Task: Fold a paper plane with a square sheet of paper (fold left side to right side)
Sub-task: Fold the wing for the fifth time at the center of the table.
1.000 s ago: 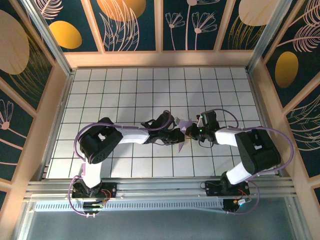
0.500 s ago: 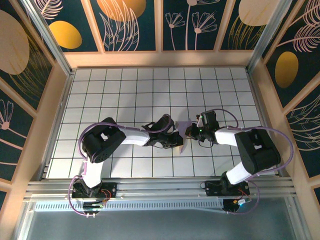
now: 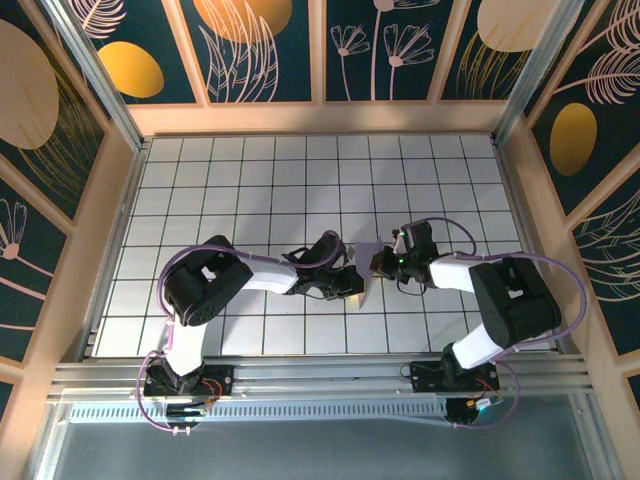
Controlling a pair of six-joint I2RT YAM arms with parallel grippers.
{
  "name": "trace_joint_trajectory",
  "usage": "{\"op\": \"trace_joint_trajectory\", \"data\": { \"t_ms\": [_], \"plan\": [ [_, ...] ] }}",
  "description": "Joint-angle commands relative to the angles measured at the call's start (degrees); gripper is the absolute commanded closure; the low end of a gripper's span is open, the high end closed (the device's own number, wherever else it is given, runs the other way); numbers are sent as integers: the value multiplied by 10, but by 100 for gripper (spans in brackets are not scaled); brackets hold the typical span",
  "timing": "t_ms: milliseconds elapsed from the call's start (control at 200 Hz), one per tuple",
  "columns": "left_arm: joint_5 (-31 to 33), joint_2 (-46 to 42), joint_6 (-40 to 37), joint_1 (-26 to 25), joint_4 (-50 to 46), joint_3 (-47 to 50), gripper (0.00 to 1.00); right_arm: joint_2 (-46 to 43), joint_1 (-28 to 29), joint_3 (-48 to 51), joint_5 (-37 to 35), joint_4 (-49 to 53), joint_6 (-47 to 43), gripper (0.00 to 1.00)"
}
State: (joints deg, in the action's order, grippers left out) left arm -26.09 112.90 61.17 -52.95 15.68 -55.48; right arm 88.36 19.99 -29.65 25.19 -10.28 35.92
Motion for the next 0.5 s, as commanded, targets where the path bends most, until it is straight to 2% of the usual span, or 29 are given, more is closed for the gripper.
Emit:
{"op": "trace_joint_trajectory", "data": {
  "t_ms": [0, 250, 495],
  "plan": [
    [8, -1, 15, -5, -12, 10, 90, 26, 8, 1, -20, 46, -11, 100],
    [13, -2, 13, -5, -18, 12, 90, 26, 9, 1, -19, 47, -11, 100],
    [37, 3, -6, -4, -62, 4, 95, -7, 9, -13, 2, 35, -13, 100]
  ]
}}
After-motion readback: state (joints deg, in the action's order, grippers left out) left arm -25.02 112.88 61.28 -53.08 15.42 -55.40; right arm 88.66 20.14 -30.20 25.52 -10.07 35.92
